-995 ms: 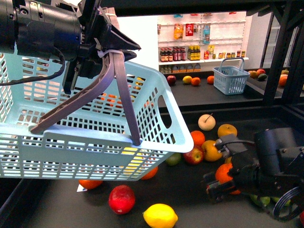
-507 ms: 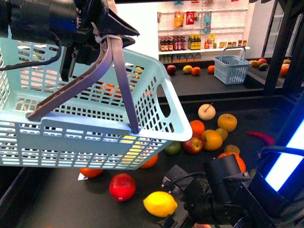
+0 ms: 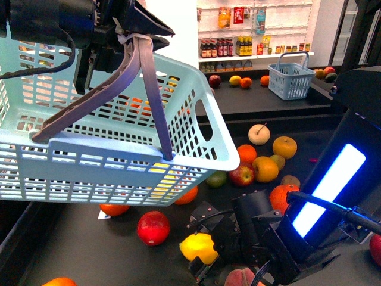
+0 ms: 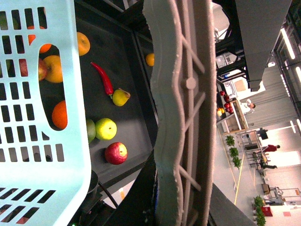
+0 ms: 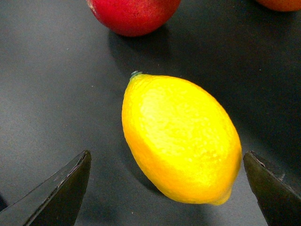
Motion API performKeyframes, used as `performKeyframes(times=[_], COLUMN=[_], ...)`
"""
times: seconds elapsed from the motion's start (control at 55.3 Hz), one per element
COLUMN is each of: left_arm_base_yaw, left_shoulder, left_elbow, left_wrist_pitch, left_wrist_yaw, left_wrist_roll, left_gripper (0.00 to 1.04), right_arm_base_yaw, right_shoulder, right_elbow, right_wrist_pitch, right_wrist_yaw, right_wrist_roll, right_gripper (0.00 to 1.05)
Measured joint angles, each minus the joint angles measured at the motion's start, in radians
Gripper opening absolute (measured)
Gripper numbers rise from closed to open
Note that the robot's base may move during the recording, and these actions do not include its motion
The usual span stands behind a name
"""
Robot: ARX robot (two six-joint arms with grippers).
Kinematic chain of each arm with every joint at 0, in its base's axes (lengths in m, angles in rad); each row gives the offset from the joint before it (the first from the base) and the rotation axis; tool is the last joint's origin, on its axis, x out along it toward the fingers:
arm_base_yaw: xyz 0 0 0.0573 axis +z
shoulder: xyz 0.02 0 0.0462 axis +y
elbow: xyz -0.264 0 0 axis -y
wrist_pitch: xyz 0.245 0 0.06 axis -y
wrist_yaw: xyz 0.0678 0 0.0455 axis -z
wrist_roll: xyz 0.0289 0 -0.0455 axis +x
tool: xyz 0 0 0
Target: Pick lemon from shelf
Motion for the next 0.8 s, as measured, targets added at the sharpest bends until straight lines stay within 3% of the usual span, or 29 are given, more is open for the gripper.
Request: performKeyframes(times=[0.724, 0.796], left_arm_base_yaw=[0.0, 0.0], left_shoulder=[0.0, 0.0], left_elbow=[0.0, 0.0], left_wrist_pitch=[0.0, 0.0], left_wrist_yaw=[0.0, 0.0], left_wrist_roll=[0.0, 0.0], left_gripper=[0.11, 0.11], right_arm_base_yaw=[0.021, 0.022], right_shoulder=[0.085, 0.085], right_elbow=[0.1, 0.108], right_wrist_pitch=[-0.045, -0.043], right_wrist_yaw=[0.073, 0.077], right_wrist_roll=[-0.042, -0.038], right_gripper=[0.97, 0.91])
